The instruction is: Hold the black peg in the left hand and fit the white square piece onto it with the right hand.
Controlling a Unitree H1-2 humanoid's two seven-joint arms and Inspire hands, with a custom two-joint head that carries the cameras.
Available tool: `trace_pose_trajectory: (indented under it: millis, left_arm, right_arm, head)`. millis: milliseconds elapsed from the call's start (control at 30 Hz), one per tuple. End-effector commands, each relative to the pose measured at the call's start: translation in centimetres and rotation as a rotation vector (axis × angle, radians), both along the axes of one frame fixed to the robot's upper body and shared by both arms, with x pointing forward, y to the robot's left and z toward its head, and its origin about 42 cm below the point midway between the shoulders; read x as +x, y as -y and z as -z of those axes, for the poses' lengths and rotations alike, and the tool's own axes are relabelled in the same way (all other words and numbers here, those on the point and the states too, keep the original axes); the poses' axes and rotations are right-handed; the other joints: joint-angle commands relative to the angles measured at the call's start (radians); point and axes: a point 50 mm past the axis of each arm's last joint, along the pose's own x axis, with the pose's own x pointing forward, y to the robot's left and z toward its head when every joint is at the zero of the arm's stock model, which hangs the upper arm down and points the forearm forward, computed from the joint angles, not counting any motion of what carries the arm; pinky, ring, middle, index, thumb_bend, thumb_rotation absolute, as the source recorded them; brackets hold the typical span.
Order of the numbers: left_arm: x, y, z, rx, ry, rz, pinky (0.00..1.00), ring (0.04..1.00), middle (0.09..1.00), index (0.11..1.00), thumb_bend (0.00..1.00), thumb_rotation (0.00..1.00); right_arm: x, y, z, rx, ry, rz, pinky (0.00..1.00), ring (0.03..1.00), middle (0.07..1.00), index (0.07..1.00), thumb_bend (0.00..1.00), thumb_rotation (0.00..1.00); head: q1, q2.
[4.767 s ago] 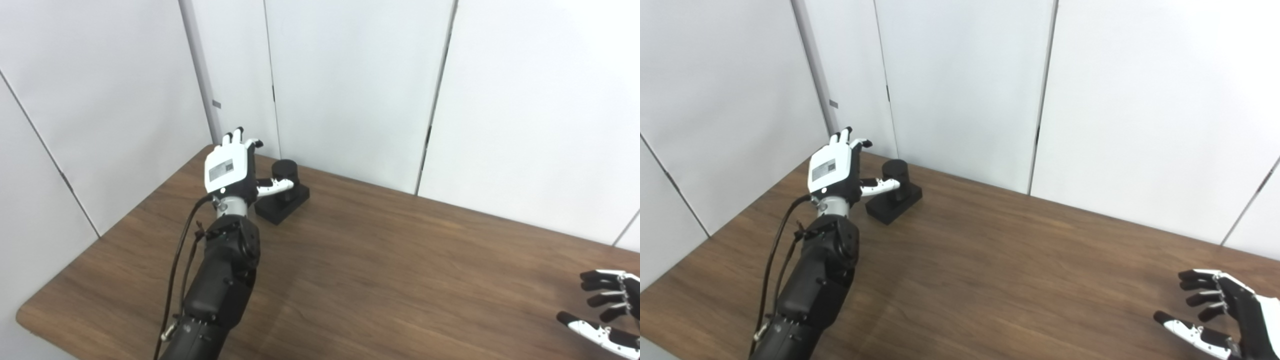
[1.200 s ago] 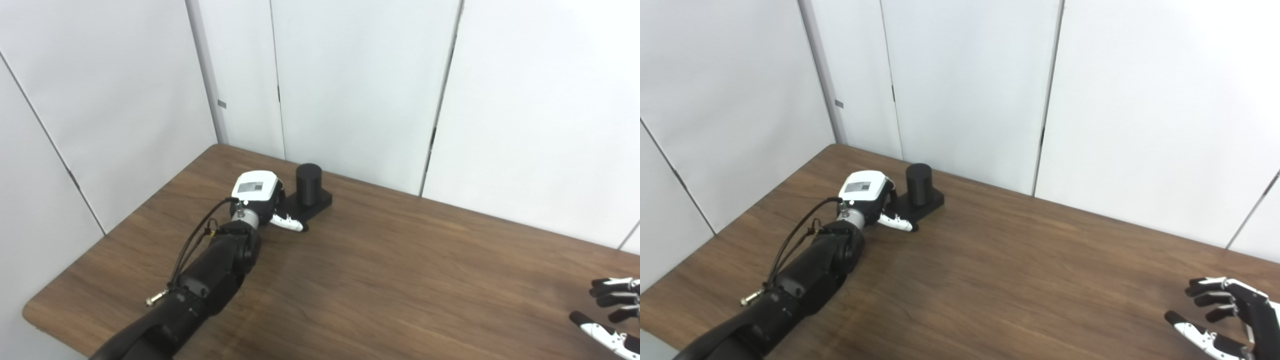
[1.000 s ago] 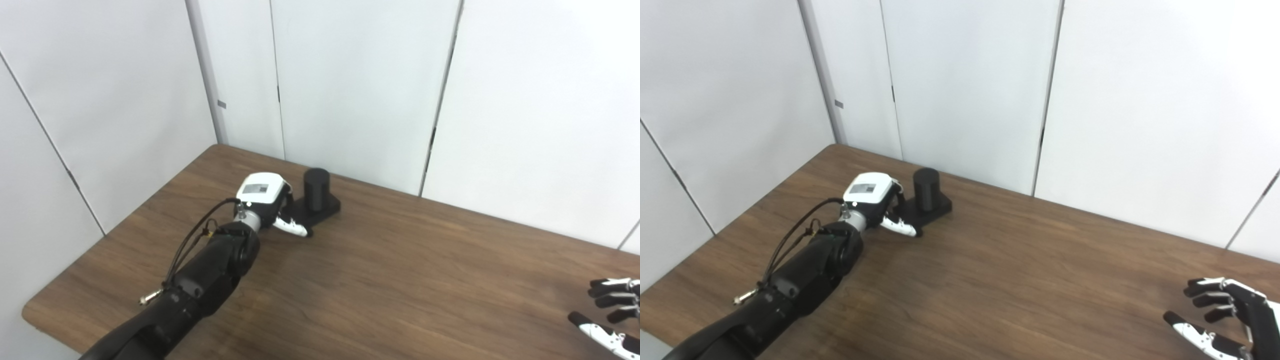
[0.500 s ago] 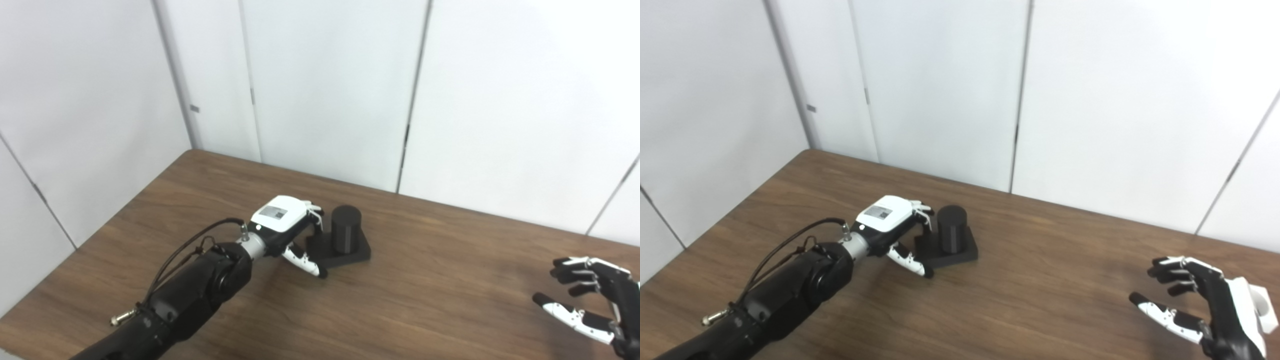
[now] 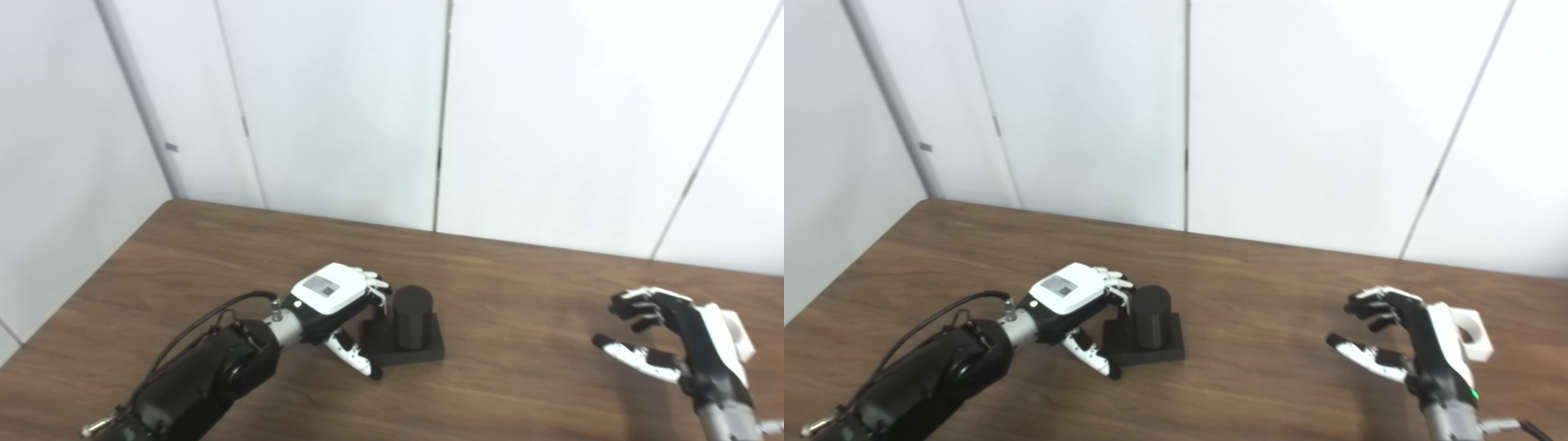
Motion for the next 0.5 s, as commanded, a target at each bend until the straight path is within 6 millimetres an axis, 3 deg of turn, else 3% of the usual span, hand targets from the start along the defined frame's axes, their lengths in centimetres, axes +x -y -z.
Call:
trace_pose_trajectory:
  millis: [0, 467]
  left_arm:
    - [-1.7, 1.3, 2.2, 0.092, -0.089, 0.117, 0.88, 0.907, 0.859, 0.487, 0.52, 0.07]
    - [-1.3, 3.8, 2.5, 0.154, -0.09, 0.235, 0.85, 0.885, 0.839, 0.487, 0.52, 0.07]
  right_arm:
    - [0.7, -0.6, -2.3, -0.002, 0.111, -0.025, 0.49, 0.574, 0.629, 0.493, 0.5, 0.12]
    - [0.7, -1.1, -2.7, 0.012, 0.119, -0.015, 0.52, 0.593, 0.642, 0.493, 0.5, 0.13]
  head:
    - [-0.015, 0.003]
    - [-0.139, 0.023]
